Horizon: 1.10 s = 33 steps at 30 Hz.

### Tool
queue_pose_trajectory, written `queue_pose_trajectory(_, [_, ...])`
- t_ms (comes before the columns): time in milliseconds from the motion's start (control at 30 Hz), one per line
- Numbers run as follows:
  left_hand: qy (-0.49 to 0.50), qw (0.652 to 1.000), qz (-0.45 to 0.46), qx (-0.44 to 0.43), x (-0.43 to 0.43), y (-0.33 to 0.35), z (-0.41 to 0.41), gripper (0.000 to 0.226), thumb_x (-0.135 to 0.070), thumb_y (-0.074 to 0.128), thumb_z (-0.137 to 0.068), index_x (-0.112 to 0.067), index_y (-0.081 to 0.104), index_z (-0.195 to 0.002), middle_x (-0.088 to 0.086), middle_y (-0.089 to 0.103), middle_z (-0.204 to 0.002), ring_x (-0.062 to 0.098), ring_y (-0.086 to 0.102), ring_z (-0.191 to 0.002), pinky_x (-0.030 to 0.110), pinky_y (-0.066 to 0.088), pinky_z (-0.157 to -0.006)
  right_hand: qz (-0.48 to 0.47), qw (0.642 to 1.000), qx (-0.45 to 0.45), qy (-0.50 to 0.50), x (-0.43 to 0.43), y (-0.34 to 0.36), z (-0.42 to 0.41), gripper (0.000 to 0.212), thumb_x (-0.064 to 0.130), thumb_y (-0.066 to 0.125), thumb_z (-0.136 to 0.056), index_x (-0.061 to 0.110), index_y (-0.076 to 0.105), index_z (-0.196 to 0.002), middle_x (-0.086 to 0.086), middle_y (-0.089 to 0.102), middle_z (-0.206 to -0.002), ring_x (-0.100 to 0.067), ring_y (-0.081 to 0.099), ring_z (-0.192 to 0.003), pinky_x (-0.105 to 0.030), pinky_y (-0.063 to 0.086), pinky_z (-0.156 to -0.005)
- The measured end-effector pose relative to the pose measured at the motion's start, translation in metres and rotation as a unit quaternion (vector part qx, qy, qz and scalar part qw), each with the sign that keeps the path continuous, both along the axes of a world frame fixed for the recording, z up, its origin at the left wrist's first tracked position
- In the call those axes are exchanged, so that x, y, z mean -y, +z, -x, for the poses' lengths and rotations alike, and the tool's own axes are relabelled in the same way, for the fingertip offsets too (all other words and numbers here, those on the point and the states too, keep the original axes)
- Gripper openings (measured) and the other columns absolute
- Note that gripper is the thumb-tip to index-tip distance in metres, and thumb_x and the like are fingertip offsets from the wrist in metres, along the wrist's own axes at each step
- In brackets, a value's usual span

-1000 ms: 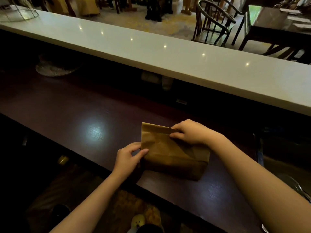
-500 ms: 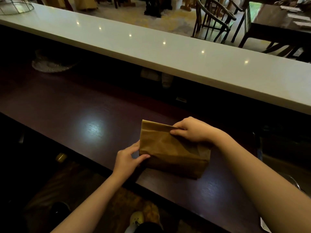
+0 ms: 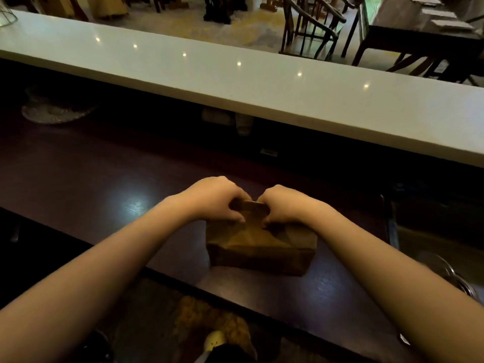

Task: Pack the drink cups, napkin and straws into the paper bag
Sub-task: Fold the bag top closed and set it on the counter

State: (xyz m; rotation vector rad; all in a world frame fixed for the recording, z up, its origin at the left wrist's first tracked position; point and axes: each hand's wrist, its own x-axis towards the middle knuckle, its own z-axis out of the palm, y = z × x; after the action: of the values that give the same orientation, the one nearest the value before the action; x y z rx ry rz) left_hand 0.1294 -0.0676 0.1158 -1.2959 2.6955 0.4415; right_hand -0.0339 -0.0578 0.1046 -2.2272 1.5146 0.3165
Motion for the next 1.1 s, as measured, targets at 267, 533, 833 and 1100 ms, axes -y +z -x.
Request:
queue_pose_trajectory(267, [-0.003,0.996,-0.089,0.005,0.021,-0.015,-0.006,0.019,-0.034,0.057,-0.086,-0.023,0.069,-0.097,-0.003,0.072,-0.090,0.012,0.059,-0.078,0.029,0.046,-0.071,0.021,0.998,-0.004,-0.056,-0.002,-0.006,0.011,0.019,0.023,0.066,-0.080,0.016,0.073,-0.096,-0.004,0.069,-0.089,-0.024,0.063,-0.087,-0.026,0.039,-0.054])
queue_pose_trajectory(533, [-0.008,0.996,-0.087,-0.004,0.021,-0.018,-0.006,0.021,-0.033,0.055,-0.088,-0.023,0.069,-0.100,-0.002,0.072,-0.094,0.013,0.063,-0.084,0.032,0.049,-0.073,0.036,0.997,-0.022,-0.068,0.001,-0.010,0.003,0.013,0.017,0.063,-0.081,0.016,0.071,-0.091,-0.002,0.059,-0.080,-0.025,0.063,-0.085,-0.024,0.034,-0.048])
queue_pose_trajectory(833, [-0.006,0.994,-0.101,-0.041,0.019,-0.015,-0.015,0.031,-0.038,0.059,-0.083,-0.029,0.063,-0.113,-0.008,0.071,-0.103,0.008,0.064,-0.091,0.033,0.055,-0.079,-0.009,0.999,-0.026,-0.039,-0.002,0.004,0.024,0.049,0.038,0.071,-0.077,0.023,0.060,-0.122,0.001,0.065,-0.115,-0.019,0.060,-0.103,-0.030,0.050,-0.074])
queue_pose_trajectory(1100, [0.087,0.970,-0.121,-0.192,0.010,-0.022,-0.051,0.037,-0.033,0.072,-0.074,-0.036,0.062,-0.110,-0.026,0.065,-0.097,-0.006,0.060,-0.094,0.003,0.046,-0.073,-0.049,0.994,0.080,-0.060,-0.015,0.019,0.084,0.041,0.030,0.074,-0.077,0.026,0.063,-0.116,0.007,0.066,-0.108,-0.007,0.060,-0.098,-0.022,0.047,-0.088])
